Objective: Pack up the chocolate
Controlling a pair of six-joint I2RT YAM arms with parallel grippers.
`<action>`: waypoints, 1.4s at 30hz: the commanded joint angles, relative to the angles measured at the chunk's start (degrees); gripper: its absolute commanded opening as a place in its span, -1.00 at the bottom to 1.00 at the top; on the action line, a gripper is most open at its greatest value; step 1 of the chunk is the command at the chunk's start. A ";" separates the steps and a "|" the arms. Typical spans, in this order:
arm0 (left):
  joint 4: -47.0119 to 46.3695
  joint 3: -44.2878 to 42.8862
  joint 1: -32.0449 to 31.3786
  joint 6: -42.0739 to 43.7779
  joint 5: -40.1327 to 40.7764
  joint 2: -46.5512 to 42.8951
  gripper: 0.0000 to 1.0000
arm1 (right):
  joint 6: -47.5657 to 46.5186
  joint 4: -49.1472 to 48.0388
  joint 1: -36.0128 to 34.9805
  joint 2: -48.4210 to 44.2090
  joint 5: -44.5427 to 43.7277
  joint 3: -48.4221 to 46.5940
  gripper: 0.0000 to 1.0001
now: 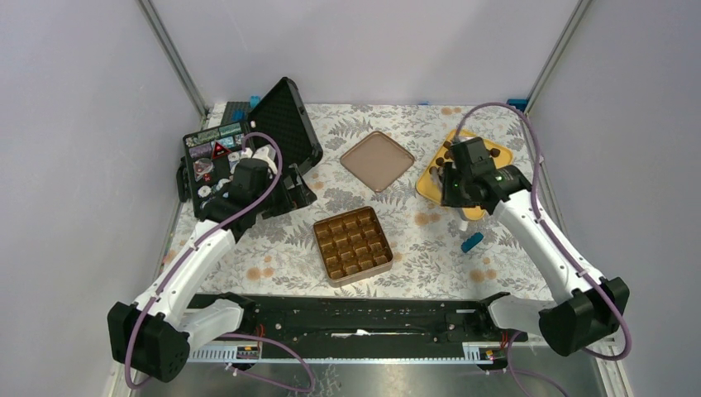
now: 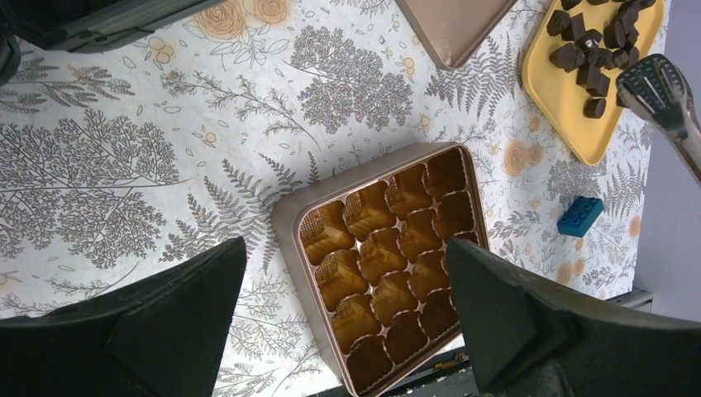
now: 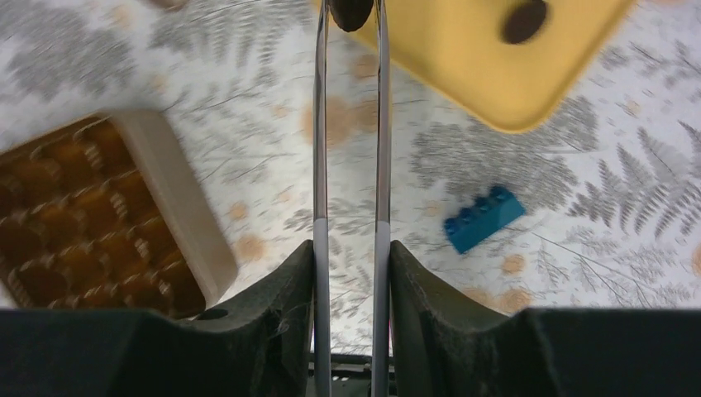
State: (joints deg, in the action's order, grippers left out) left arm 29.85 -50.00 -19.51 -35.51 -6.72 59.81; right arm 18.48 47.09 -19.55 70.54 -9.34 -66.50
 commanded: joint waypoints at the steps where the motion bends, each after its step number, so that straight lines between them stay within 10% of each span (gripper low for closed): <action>1: 1.69 -6.35 0.17 2.40 1.23 0.43 0.97 | -0.11 3.89 -10.88 -1.10 2.60 -6.61 -0.79; 18: 12.64 -13.67 2.67 3.78 9.33 -0.07 0.97 | 5.04 -4.82 -41.70 13.15 4.87 -13.62 -0.77; 30: 14.04 -12.72 3.49 5.10 11.89 -1.91 0.97 | 4.40 -8.14 -43.20 20.50 1.54 -16.63 -0.71; 42: 13.92 -11.36 3.60 5.79 13.13 -1.36 0.97 | 4.05 -8.23 -43.20 24.35 2.11 -17.56 -0.04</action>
State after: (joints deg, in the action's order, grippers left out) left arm 44.40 -62.02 -16.32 -30.85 4.58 58.98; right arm 22.81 40.34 -62.63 95.44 -6.42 -80.64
